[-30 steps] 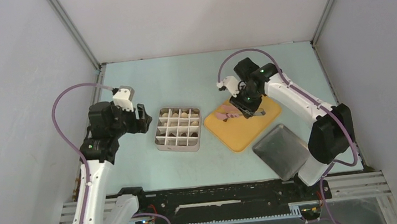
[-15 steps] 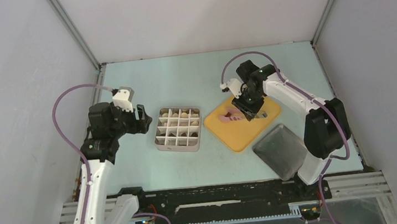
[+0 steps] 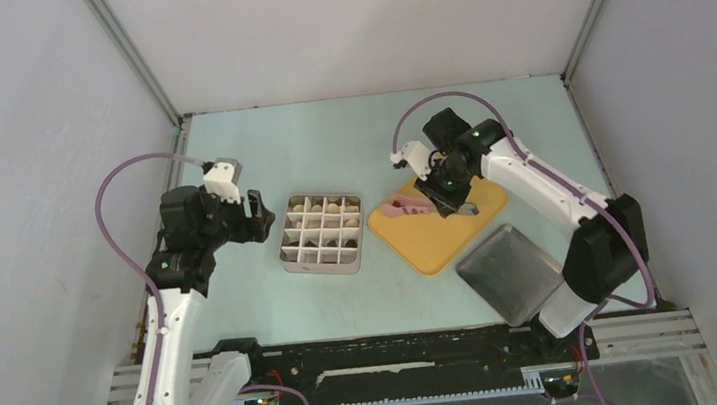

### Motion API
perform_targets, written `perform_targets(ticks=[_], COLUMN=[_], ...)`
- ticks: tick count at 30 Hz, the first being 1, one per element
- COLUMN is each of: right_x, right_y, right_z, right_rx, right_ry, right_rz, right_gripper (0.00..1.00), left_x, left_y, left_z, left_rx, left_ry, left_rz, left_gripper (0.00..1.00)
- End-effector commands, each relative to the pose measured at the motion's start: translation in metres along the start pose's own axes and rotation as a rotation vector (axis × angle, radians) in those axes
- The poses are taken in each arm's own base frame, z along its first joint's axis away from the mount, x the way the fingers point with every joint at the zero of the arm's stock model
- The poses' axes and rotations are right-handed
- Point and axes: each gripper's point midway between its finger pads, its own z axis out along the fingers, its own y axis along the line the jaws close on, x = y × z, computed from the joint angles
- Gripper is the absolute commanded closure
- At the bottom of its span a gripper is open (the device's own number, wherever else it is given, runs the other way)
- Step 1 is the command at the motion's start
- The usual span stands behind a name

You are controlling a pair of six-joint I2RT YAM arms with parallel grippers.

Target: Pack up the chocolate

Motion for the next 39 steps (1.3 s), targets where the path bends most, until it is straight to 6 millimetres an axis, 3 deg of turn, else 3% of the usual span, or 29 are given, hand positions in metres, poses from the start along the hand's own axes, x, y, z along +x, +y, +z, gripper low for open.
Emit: perform_targets(ticks=[1, 7, 15, 23, 28, 39], right_x=[-0.039, -0.077, -0.120, -0.140, -0.138, -0.143], right_y=[0.049, 0.101, 0.143, 0.153, 0.157, 0.153], right_z=[-0.042, -0.041, -0.017, 0.008, 0.018, 0.012], right_rx=[-0.061, -0.193, -0.280, -0.322, -0.336, -0.316], right_ry=[-0.170, -0.196, -0.152, -0.134, -0.099, -0.125], right_rz=[-0.186, -0.323, -0.432, -0.437, -0.437, -0.426], right_gripper=[0.86, 0.86, 0.84, 0.81, 0.71, 0.64], left_x=[-0.002, -0.002, -0.001, -0.004, -0.007, -0.004], left_y=[-0.001, -0.002, 0.005, 0.004, 0.003, 0.004], left_z=[0.002, 0.002, -0.001, -0.002, -0.002, -0.003], left_rx=[0.018, 0.018, -0.009, -0.002, 0.003, 0.002], left_ry=[-0.034, -0.038, -0.062, -0.077, -0.084, -0.085], left_rz=[0.014, 0.009, 0.003, 0.004, 0.002, 0.001], left_gripper=[0.25, 0.23, 0.22, 0.22, 0.21, 0.21])
